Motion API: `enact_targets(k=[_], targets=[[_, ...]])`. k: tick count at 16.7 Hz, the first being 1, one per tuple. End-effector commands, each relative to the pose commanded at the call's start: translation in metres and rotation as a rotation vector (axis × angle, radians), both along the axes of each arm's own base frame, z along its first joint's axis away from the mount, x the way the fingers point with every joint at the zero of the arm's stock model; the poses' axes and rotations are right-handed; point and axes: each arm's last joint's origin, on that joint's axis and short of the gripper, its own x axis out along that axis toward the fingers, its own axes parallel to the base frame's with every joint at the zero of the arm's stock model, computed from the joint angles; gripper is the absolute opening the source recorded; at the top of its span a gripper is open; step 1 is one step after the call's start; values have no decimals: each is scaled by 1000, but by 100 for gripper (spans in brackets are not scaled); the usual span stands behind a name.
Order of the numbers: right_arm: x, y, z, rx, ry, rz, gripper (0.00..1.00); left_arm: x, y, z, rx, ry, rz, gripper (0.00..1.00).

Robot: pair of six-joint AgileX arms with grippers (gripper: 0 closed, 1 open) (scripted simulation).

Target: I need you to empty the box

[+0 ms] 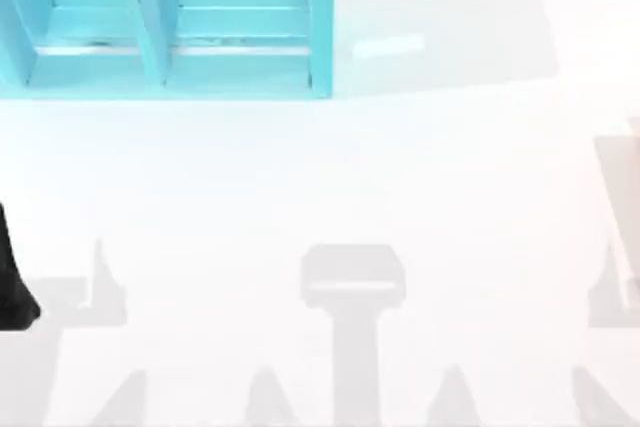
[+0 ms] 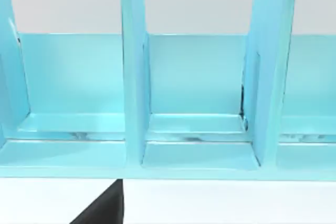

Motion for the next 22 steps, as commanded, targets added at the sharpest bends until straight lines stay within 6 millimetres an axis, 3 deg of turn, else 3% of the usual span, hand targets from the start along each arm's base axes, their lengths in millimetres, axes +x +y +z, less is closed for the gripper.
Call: enact_targets(k=[5, 10, 16, 22], targets=[[1, -2, 7, -19, 63, -21, 100, 0, 0, 0, 0, 0, 0, 100], [14, -12, 39, -93, 360, -85, 100, 0, 0, 0, 0, 0, 0, 100], [57, -40, 80, -148, 838, -122, 100, 0, 0, 0, 0, 0, 0, 100], [112, -86, 93, -109, 1280, -64, 100, 0, 0, 0, 0, 0, 0, 100]])
